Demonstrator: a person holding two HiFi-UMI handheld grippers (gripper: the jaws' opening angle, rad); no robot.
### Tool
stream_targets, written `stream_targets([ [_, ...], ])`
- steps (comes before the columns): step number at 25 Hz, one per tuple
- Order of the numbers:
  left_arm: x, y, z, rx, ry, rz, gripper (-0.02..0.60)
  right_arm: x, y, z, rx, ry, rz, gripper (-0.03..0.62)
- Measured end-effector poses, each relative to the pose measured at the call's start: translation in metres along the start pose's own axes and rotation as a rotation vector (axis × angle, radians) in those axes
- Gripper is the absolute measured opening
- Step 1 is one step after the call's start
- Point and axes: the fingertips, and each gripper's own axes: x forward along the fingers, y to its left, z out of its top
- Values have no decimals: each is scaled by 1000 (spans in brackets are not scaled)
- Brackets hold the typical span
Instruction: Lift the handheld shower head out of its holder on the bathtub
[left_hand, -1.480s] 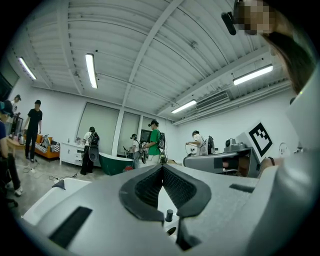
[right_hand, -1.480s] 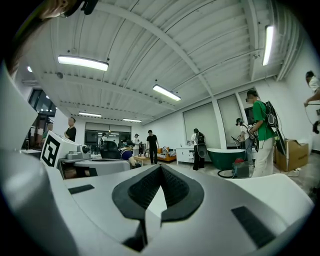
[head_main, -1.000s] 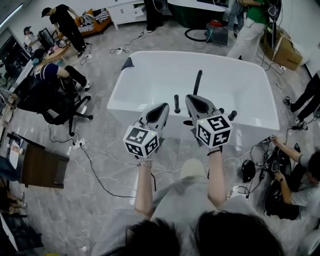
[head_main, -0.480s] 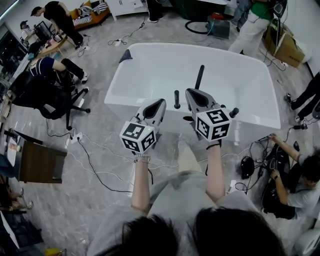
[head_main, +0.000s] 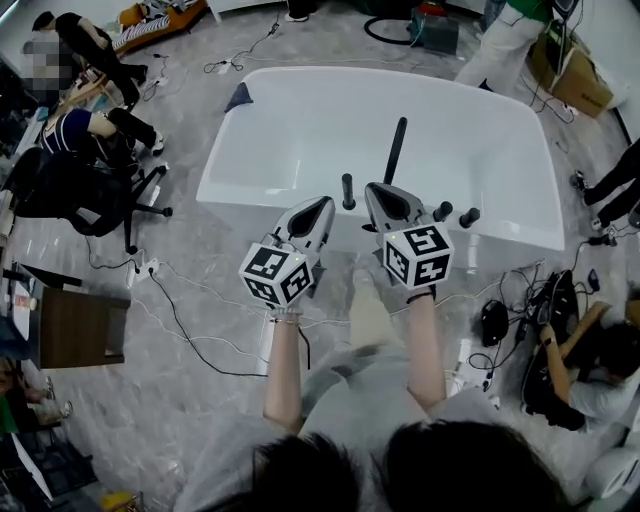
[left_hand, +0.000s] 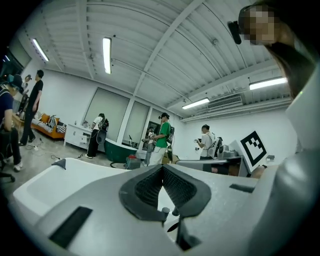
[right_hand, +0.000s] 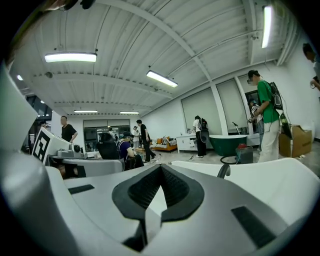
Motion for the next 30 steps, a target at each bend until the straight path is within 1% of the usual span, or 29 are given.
stream_targets([
  [4,10,12,-16,-28,12,15,6,13,-12,-9,-2,2,14,0],
  [8,23,25,-29,-35,42,19,6,32,-28,-15,39,-10,13,0],
  [15,51,50,-56,-60,84,42,6,74,-39,-43,-4,61,57,0],
  [19,56,66,-76,-85,111,62,6,89,-42,-70,23,92,71,2],
  [22,66,84,-84,-87,108,65,6,108,-53,-84,25,104,65,2],
  [23,68,88,-88,-89,111,66,6,113,-55,-89,27,109,64,5],
  [25,70,95,-98,-97,126,70,6,119,-57,-102,37,130,68,43],
  [30,75,109,-125,-123,161,80,5,132,-60,-135,33,186,77,65],
])
